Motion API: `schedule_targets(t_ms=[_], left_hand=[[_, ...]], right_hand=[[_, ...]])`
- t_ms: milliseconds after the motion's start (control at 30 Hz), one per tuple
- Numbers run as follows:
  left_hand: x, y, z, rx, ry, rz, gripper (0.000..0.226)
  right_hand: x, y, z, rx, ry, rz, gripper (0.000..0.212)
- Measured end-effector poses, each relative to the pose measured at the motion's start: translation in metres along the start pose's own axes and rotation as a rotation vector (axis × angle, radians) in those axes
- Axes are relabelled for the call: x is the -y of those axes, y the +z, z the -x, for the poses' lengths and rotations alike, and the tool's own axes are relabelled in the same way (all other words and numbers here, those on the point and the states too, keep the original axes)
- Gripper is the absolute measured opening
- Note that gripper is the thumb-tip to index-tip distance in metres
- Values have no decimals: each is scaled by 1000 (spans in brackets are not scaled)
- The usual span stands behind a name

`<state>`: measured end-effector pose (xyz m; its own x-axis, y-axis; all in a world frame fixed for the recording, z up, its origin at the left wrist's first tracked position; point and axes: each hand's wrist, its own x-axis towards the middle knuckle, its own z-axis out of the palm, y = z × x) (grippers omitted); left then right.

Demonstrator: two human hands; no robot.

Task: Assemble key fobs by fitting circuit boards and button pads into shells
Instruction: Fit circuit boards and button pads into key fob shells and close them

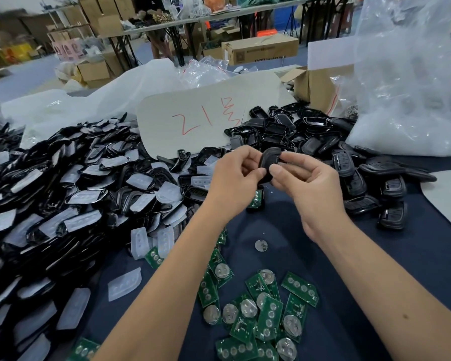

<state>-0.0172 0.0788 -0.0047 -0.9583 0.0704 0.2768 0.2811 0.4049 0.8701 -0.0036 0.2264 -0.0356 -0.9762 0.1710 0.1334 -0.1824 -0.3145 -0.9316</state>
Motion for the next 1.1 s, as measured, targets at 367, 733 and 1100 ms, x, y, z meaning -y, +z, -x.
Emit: schedule_targets(t_ms=[367, 733, 1100], left_hand=[[-6, 5, 8, 85, 237, -176, 21], [15, -12, 0, 302, -139, -522, 31], [8, -14, 4, 99, -425, 305, 23]], right_hand=[[-6, 0, 1, -52, 82, -97, 22], [10, -9, -8, 165, 228, -496, 35], [9, -15, -8, 322, 271, -543, 29]])
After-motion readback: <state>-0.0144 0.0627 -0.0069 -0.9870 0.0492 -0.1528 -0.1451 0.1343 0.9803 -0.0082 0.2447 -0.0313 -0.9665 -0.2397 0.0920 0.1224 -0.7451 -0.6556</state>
